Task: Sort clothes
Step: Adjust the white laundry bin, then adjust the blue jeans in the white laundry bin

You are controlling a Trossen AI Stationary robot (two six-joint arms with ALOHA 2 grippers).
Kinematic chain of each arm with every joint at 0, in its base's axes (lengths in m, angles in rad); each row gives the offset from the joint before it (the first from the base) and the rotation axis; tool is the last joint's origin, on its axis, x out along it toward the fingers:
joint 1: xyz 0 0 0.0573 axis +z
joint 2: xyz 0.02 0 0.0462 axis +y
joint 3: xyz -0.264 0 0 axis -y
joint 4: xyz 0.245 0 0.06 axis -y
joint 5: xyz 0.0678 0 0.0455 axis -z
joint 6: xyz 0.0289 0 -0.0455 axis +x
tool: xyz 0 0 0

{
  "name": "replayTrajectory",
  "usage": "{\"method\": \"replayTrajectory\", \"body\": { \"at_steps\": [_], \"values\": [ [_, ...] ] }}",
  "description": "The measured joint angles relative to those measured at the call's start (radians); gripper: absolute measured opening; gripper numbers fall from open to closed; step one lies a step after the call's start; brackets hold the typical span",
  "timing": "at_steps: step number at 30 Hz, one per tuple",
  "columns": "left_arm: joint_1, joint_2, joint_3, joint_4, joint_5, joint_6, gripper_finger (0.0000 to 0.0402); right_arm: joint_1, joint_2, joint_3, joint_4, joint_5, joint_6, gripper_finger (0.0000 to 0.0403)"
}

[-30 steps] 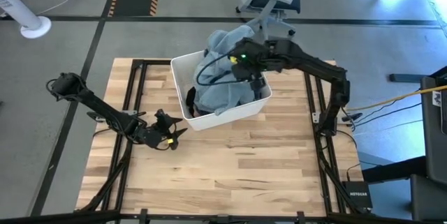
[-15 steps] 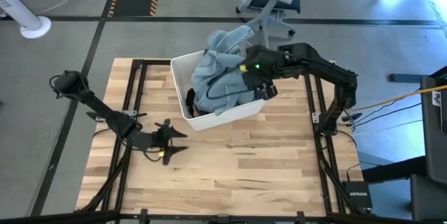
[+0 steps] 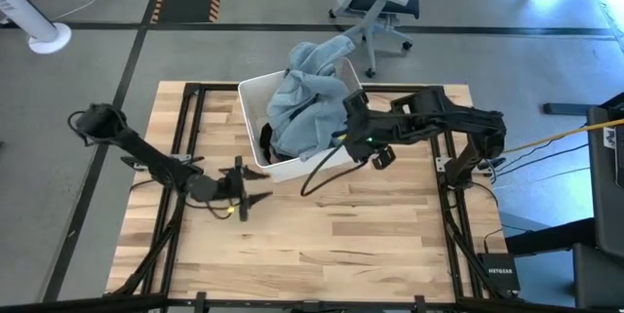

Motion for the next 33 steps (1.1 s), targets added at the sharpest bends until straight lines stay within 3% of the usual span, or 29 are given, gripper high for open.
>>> {"method": "replayTrajectory", "body": {
  "at_steps": [4,10,16,19,25,33],
  "values": [
    [0.09,0.023,0.0,-0.008,0.002,-0.029,0.0233,0.006,-0.002,0.0,-0.001,-0.003,0.007,0.0214],
    [0.149,0.011,0.0,-0.048,-0.207,-0.012,0.0233,0.006,-0.002,0.0,-0.002,-0.018,0.007,0.0214],
    [0.245,0.008,0.0,-0.068,-0.277,0.015,0.0233,0.005,-0.002,0.0,-0.001,-0.018,0.007,0.0214],
    [0.275,0.007,-0.001,-0.065,-0.234,0.027,0.0233,0.006,-0.002,0.0,-0.002,-0.019,0.007,0.0214],
    [0.261,-0.089,-0.001,-0.067,-0.033,0.047,0.0233,0.004,-0.002,0.0,-0.001,-0.002,0.003,0.0214],
    [0.216,-0.341,-0.001,-0.237,-0.005,0.067,0.0233,-0.107,0.001,-0.068,0.191,0.246,-0.204,0.0214]
  ]
}}
